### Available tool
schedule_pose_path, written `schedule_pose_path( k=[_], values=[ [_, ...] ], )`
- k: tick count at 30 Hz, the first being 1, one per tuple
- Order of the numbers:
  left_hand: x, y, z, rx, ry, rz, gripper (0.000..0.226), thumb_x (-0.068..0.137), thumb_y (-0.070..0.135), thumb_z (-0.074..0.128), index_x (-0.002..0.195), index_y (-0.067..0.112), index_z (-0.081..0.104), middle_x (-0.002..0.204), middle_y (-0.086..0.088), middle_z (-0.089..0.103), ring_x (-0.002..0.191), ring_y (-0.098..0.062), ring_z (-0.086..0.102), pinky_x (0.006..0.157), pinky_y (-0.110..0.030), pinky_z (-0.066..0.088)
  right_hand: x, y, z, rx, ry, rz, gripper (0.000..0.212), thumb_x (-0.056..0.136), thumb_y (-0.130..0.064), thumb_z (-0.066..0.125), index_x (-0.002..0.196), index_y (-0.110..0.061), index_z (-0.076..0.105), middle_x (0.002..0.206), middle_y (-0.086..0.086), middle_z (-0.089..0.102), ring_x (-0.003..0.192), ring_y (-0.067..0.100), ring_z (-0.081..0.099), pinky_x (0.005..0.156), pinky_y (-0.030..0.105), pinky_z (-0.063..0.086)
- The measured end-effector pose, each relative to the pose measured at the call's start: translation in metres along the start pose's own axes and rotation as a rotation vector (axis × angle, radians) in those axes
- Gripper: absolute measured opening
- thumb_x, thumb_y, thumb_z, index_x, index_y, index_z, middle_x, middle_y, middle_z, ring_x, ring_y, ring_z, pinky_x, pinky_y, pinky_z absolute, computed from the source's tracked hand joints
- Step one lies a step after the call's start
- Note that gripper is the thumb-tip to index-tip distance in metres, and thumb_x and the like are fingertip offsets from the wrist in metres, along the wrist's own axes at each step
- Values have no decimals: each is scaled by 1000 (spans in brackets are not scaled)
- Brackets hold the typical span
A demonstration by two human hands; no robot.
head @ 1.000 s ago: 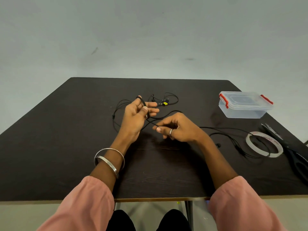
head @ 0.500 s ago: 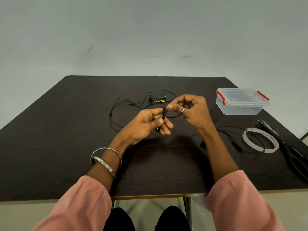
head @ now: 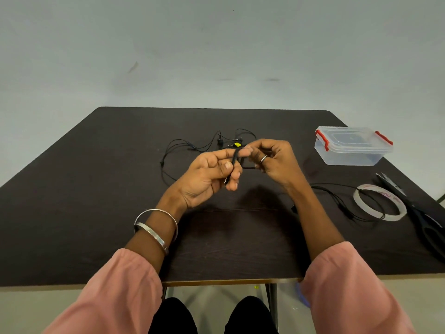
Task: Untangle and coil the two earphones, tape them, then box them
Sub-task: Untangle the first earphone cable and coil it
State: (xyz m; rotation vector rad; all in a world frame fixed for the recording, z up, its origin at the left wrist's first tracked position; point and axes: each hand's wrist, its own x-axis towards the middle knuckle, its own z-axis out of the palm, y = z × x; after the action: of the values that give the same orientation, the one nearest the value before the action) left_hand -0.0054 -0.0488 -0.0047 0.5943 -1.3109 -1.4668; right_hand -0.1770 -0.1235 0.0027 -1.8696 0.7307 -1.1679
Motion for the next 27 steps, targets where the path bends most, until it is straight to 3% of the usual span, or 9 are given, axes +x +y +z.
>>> schedule_pose_path(
  k=[3,11,17,20,23,27],
  values=[
    [2,0,-4,-39,101,62,34,95,-2,39,127,-3,49,71,-2,59,58,-12,57,58,-20,49,-2,-1,3,-47,-108,48,11,93,-8,58,89,-11,68,67,4,62,51,3,51,46,13,40],
    [5,12,-16,-223,404,282,36,98,-1,34,133,-6,42,79,1,64,68,-11,62,66,-19,51,-11,-2,17,-238,-316,90,20,92,-11,60,111,-9,69,69,-3,69,56,5,58,55,20,50],
    [9,11,-18,-246,616,310,32,99,-7,35,130,-7,42,83,-4,73,79,-18,71,77,-24,57,-14,-4,23,-455,-443,-30,26,92,-11,61,116,-7,67,66,-9,65,59,-8,62,61,5,43],
    [10,9,-16,-243,641,298,33,98,-8,36,130,-7,42,82,-6,73,78,-19,71,74,-23,57,-14,-5,19,-541,-420,-106,23,91,-18,63,111,-12,70,71,0,72,65,4,68,68,17,52],
    [11,9,-17,-251,648,279,34,98,-8,37,131,-8,44,80,-4,71,73,-16,68,69,-21,55,-13,-3,12,-598,-351,-130,21,90,-21,64,108,-15,72,76,-2,73,66,9,67,69,31,57],
    [9,9,-18,-271,633,279,34,98,-7,36,130,-5,46,80,-2,69,69,-13,64,65,-20,51,-14,-2,2,-606,-251,-137,17,88,-22,66,99,-13,74,71,-1,71,61,15,65,65,38,55]
  ],
)
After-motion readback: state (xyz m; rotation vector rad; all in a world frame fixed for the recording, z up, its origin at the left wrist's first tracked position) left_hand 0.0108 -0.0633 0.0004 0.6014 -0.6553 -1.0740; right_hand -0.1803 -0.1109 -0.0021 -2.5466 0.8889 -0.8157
